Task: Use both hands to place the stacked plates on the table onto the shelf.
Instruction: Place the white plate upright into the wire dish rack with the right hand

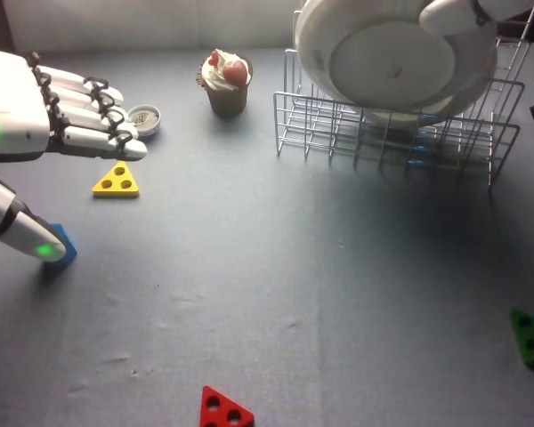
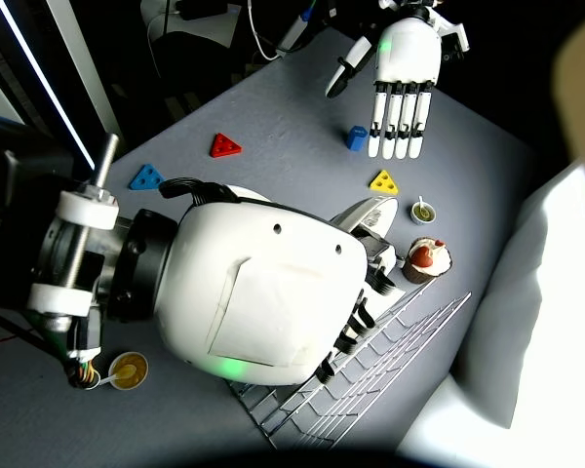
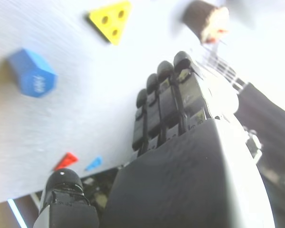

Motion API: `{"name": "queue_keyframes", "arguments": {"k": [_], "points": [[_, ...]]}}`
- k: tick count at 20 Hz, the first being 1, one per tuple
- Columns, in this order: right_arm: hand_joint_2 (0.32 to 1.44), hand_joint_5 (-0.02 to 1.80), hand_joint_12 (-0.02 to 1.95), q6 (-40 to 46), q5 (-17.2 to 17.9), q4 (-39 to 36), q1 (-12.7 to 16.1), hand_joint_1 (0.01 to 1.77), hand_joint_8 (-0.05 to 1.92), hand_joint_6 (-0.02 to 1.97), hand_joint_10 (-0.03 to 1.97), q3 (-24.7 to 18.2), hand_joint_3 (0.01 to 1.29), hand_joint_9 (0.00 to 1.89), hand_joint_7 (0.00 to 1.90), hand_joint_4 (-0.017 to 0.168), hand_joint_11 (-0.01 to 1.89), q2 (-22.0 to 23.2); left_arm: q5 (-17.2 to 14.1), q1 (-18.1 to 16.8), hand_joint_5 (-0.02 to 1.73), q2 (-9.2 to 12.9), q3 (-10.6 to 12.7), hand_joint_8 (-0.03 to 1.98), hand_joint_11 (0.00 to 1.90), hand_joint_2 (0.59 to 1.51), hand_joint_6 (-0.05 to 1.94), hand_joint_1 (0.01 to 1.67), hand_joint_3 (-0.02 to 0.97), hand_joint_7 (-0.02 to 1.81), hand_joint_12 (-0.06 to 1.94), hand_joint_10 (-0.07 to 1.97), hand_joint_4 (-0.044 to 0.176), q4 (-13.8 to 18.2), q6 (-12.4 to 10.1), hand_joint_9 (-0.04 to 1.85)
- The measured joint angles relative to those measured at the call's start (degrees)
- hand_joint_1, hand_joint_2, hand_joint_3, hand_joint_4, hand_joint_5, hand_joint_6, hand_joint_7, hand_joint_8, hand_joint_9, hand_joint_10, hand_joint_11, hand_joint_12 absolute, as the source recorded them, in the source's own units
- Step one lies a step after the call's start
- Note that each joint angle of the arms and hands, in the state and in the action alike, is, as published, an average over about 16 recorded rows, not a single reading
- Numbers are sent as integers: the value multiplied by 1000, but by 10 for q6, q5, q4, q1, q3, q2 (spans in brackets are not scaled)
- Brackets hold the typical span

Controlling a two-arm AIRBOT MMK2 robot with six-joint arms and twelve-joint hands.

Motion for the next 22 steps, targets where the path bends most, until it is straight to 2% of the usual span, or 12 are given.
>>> {"name": "queue_keyframes", "arguments": {"k": [4, 9, 13, 19, 22], "points": [[977, 911, 1233, 0, 1, 0, -8, 1476, 345, 832, 673, 6, 13, 1154, 1191, -9, 1031, -3, -4, -3, 155, 1, -2, 15, 185, 978, 18, 14, -2, 216, 13, 12, 0, -5, -1, 215], [968, 940, 866, 0, 3, 0, -19, 1470, 291, 776, 624, 12, 13, 1190, 1243, -9, 1134, -6, -10, -4, 158, -3, 2, 15, 192, 979, 18, 14, -2, 212, 13, 12, 0, -8, -6, 212], [963, 961, 547, 0, 5, 0, -28, 1462, 322, 754, 622, 15, 13, 1198, 1254, -9, 1208, -10, -21, -1, 160, -6, 6, 14, 197, 980, 18, 14, -2, 206, 13, 12, 0, -14, -10, 210], [978, 973, 90, 0, 9, -1, -39, 1392, 317, 748, 403, 17, 12, 1166, 1171, -8, 1267, -14, -40, 0, 159, -11, 5, 14, 200, 980, 18, 13, -1, 206, 13, 12, 0, -27, -13, 213], [991, 948, 41, 0, 11, -1, -43, 1328, 276, 628, 295, 17, 12, 1129, 1102, -8, 1238, -16, -47, 0, 156, -12, 1, 15, 201, 981, 18, 14, -1, 207, 13, 12, 0, -33, -13, 213]]}}
